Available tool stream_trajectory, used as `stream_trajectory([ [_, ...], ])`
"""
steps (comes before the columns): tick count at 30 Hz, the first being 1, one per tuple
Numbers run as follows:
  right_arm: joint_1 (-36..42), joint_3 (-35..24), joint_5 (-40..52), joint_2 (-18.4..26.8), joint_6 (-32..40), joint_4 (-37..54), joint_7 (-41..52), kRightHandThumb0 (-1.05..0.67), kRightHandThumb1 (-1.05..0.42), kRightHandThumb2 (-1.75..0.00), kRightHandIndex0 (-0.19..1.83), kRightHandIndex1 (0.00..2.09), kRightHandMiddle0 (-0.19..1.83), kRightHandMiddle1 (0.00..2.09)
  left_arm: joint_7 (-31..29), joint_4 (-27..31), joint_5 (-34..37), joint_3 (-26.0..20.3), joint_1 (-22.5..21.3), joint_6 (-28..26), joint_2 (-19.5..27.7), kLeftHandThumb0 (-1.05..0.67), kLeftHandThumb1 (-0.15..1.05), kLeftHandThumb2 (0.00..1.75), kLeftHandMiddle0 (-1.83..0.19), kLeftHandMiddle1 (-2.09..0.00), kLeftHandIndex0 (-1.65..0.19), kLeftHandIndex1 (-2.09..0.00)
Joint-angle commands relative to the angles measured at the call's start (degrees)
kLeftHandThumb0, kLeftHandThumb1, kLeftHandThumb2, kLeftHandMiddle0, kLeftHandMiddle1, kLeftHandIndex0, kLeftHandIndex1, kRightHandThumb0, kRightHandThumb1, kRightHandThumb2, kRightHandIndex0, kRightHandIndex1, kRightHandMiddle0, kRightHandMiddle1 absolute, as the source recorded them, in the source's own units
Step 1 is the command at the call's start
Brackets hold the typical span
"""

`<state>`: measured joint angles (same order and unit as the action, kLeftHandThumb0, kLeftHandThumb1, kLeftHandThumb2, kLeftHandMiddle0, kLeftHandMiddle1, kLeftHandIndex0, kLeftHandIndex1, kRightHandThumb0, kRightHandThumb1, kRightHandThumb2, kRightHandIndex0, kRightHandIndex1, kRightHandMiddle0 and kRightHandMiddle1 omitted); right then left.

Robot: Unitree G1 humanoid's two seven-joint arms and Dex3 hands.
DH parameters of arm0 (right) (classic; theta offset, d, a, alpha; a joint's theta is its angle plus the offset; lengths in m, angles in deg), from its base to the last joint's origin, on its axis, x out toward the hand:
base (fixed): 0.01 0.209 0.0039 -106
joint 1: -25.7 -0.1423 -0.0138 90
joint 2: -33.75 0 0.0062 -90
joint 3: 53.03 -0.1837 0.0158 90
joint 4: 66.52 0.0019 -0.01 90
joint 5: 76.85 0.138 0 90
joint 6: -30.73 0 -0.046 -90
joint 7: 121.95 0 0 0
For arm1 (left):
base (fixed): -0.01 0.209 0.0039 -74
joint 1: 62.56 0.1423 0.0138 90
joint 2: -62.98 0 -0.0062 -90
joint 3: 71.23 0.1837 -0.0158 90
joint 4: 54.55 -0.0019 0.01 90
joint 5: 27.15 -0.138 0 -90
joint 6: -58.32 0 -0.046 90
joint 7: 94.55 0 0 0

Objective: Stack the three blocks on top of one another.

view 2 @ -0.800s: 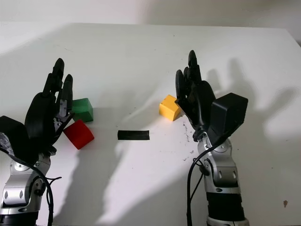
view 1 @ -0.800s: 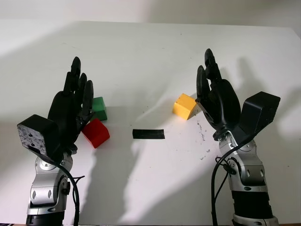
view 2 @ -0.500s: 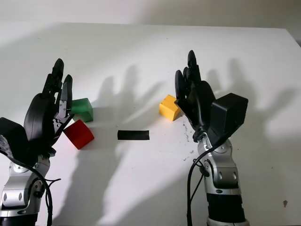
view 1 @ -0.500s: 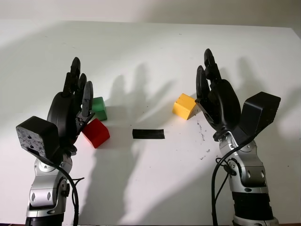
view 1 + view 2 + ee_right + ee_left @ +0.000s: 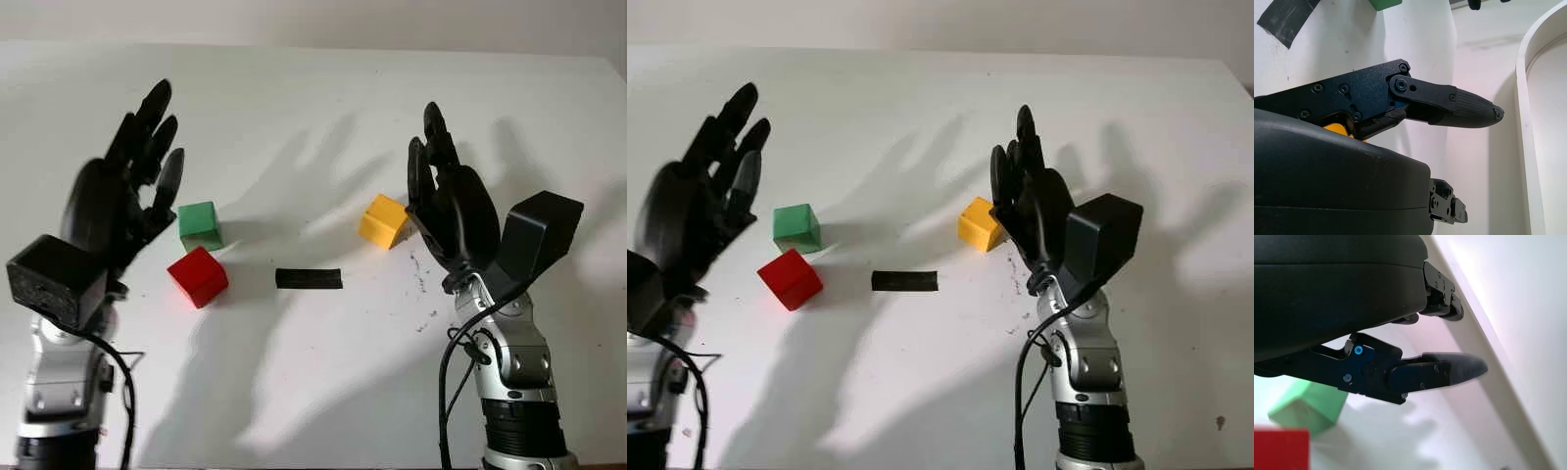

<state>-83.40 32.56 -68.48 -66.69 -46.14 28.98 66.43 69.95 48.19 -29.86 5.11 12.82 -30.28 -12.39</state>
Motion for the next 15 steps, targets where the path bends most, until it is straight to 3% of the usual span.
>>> stream_trajectory([
  [1, -0.87, -0.51, 0.55, 0.39, -0.66, 0.23, 0.14, -0.74, -1.05, -0.61, -0.19, 0.00, -0.19, 0.00, -6.36, 1.48, -1.23, -0.60, -2.88, 0.36, 9.04, -0.63, 0.95, 0.09, -0.37, -0.10, -0.40, -0.36],
  [3, -1.04, -0.74, 0.90, 0.49, -0.44, 0.35, 0.26, -0.74, -1.05, -0.61, -0.19, 0.00, -0.19, 0.00, -11.81, 1.97, -1.35, -0.33, -4.90, -0.95, 14.54, -0.60, 0.82, 0.05, -0.35, -0.08, -0.46, -0.24],
  [6, -1.10, -0.85, 0.80, 0.80, -0.26, 0.67, 0.11, -0.73, -1.05, -0.61, -0.19, 0.00, -0.19, 0.00, -19.43, 1.72, -2.41, 1.45, -7.82, -0.46, 22.08, -0.62, 0.75, 0.05, -0.25, -0.04, -0.46, -0.13],
  [9, -1.20, -0.89, 0.64, 1.16, 0.14, 0.92, 0.05, -0.73, -1.05, -0.62, -0.19, 0.00, -0.19, 0.00, -22.77, -0.22, -7.86, 4.37, -10.00, 8.96, 27.96, -0.72, 0.74, 0.05, -0.17, -0.02, -0.46, -0.09],
  [12, -1.20, -0.99, 0.76, 1.36, -0.13, 0.82, 0.24, -0.72, -1.05, -0.63, -0.19, 0.00, -0.19, 0.00, -24.14, -1.75, -11.31, 6.36, -10.86, 15.93, 30.89, -0.76, 0.74, 0.05, -0.11, -0.01, -0.44, -0.06],
  [15, -1.35, -0.93, 0.58, 1.39, -0.14, 0.70, 0.12, -0.72, -1.05, -0.64, -0.19, 0.00, -0.19, 0.00, -25.84, -1.56, -14.37, 7.64, -10.62, 19.52, 33.20, -0.75, 0.74, 0.06, -0.06, -0.01, -0.40, -0.05],
])
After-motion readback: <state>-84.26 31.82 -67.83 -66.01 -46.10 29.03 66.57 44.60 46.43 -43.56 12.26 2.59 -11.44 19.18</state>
